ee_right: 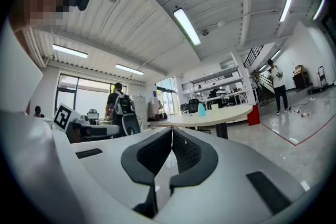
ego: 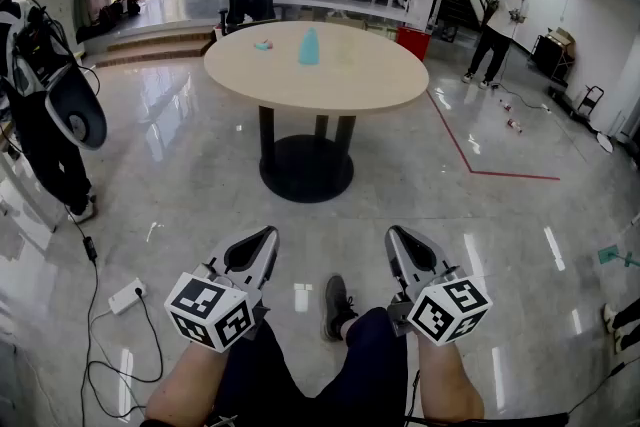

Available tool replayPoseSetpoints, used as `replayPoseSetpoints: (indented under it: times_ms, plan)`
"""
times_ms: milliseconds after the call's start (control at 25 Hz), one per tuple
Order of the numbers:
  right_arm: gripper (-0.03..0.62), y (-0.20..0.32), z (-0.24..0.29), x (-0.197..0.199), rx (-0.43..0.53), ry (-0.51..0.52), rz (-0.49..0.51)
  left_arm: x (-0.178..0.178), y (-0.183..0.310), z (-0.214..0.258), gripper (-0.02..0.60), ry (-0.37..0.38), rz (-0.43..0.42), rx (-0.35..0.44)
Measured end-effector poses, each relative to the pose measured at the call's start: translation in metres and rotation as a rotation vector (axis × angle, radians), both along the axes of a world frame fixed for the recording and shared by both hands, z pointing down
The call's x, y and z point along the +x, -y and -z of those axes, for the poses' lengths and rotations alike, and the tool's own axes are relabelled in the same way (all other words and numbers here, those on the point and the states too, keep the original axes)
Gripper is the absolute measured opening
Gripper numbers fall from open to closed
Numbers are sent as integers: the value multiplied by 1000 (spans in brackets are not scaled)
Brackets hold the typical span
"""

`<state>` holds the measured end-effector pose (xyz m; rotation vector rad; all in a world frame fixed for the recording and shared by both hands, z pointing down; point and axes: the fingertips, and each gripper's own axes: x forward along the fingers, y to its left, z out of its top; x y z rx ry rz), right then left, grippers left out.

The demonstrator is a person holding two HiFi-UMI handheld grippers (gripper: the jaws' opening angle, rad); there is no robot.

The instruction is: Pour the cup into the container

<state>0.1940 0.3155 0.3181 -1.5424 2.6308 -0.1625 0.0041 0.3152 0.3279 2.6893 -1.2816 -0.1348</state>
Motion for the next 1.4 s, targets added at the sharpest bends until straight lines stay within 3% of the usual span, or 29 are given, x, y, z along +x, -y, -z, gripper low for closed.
replayPoseSetpoints:
  times_ms: [360,680,1000,1160,1400]
  plan:
    - [5,59,28,-6,46,-34,45,14,57,9,-2,-15,-37,-11]
    - [5,162,26,-26,41,-35,73,1,148,1,-2,-15,-22,-24]
    - [5,276,29,-17,66,-39,91,21,267,9,-2,-15,-27,-8]
    - [5,340,30,-5,84,-39,70,40,335,16,-2,-7,-56,4]
    - [6,446,35,-16,94,-36,61,40,430,34,-2,-14,-109,46]
